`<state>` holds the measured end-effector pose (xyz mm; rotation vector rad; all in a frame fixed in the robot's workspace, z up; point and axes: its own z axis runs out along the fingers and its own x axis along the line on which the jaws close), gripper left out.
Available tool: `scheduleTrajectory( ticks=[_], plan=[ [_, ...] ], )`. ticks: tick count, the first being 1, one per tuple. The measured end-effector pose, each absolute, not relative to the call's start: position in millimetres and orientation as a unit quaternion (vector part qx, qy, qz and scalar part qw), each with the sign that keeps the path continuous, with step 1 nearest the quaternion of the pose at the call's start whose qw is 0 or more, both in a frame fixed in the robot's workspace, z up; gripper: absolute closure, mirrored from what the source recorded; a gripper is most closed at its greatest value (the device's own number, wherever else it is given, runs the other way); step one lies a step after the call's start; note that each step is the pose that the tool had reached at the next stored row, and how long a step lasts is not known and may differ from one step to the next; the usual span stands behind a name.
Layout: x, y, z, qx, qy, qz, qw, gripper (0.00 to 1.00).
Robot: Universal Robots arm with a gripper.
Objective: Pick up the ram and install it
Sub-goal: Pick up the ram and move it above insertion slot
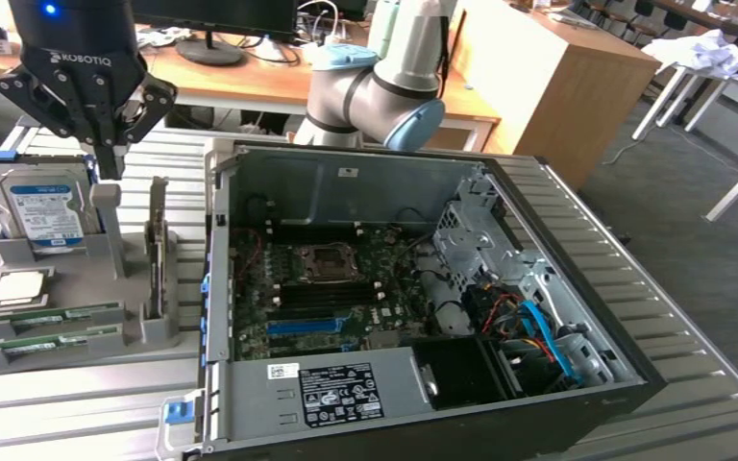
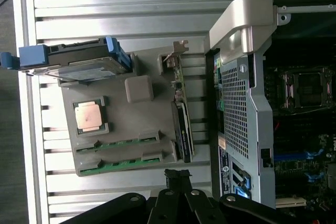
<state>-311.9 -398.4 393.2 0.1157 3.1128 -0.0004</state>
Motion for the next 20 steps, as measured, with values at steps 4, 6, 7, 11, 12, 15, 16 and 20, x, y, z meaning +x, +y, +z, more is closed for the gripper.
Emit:
scheduleTrajectory(
  ticks=[4, 6, 7, 11, 12, 15, 16, 20],
  plan=[
    [-311.9, -398.4, 393.3, 0.036, 0.999, 0.0, 0.013, 0.9],
    [-311.9, -398.4, 393.3, 0.034, 0.999, 0.0, 0.013, 0.9],
    [-311.9, -398.4, 393.3, 0.031, 0.999, 0.0, 0.013, 0.9],
    [-312.0, -398.4, 393.2, 0.016, 1.0, 0.0, 0.013, 0.9],
    [-312.0, -398.4, 393.2, 0.012, 1.0, 0.0, 0.013, 0.9],
    [-311.9, -398.4, 393.2, 0.003, 1.0, 0.0, 0.013, 0.9],
    [-311.9, -398.4, 393.2, 0.0, 1.0, 0.0, 0.013, 0.9],
    [-311.9, -398.4, 393.2, -0.015, 1.0, 0.001, 0.013, 0.9]
  ],
)
